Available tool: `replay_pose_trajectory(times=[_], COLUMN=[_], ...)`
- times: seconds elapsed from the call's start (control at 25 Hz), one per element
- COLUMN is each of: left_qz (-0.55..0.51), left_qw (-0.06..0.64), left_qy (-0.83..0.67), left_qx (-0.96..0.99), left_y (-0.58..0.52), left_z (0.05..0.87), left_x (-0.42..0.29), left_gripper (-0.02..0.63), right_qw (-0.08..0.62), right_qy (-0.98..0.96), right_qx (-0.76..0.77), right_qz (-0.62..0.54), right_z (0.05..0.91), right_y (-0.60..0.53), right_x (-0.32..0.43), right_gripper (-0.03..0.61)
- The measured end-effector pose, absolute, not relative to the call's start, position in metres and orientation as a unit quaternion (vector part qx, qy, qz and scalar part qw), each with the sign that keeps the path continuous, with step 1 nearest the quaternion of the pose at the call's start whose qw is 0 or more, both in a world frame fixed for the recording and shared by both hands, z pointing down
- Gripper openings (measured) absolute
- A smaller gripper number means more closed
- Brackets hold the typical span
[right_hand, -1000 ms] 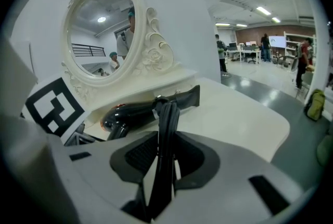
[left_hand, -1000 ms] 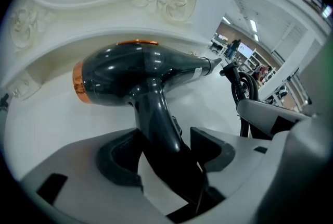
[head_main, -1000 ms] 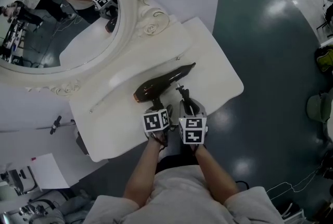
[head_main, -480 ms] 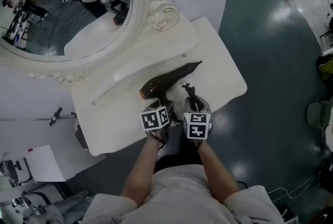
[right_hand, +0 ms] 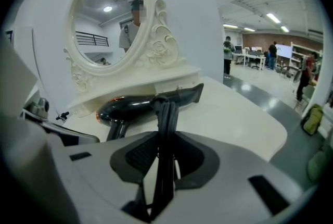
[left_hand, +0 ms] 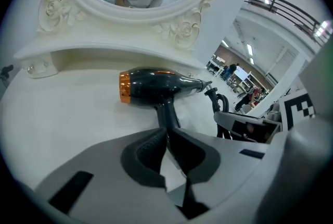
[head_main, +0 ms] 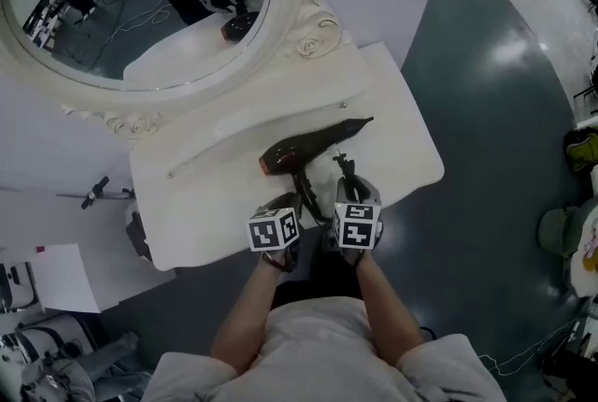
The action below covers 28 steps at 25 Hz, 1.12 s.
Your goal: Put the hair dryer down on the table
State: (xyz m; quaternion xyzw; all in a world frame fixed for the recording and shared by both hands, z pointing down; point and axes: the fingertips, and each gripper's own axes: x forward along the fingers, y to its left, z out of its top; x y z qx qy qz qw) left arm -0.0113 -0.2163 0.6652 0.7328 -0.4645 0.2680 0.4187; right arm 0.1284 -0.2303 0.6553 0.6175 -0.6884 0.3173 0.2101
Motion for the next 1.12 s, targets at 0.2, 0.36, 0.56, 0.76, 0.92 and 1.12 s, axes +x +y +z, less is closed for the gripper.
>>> replay_pose_trajectory(times=[0.2, 0.36, 0.56, 0.76, 0.92, 1.12], left_qz=[0.258, 0.247, 0.231, 0.227, 0.226, 0.223], left_qw=[0.399, 0.408, 0.415, 0.415, 0.415, 0.418], left_qy=[-0.481, -0.482, -0.487, -0.497, -0.494, -0.491], left_qx=[0.737, 0.735, 0.733, 0.727, 0.730, 0.731], left_y=[-0.213, -0.210, -0.202, -0.197, -0.193, -0.189], left_z=[0.660, 0.659, 0.656, 0.654, 0.653, 0.654], left_x=[-0.028, -0.038, -0.040, -0.050, -0.047, -0.046], left_gripper=[0.012, 0.008, 0.008, 0.008, 0.008, 0.008], right_qw=[0.222, 0.228, 0.240, 0.248, 0.253, 0.258], right_qy=[-0.691, -0.690, -0.685, -0.685, -0.680, -0.680], right_qx=[0.616, 0.616, 0.615, 0.610, 0.614, 0.613], right_qz=[0.307, 0.304, 0.309, 0.313, 0.310, 0.308], right_z=[0.654, 0.656, 0.664, 0.669, 0.671, 0.675], right_y=[-0.231, -0.231, -0.231, -0.231, -0.229, -0.229], right_x=[0.126, 0.121, 0.127, 0.124, 0.125, 0.123], right_gripper=[0.101, 0.101, 0.103, 0.104, 0.104, 0.106])
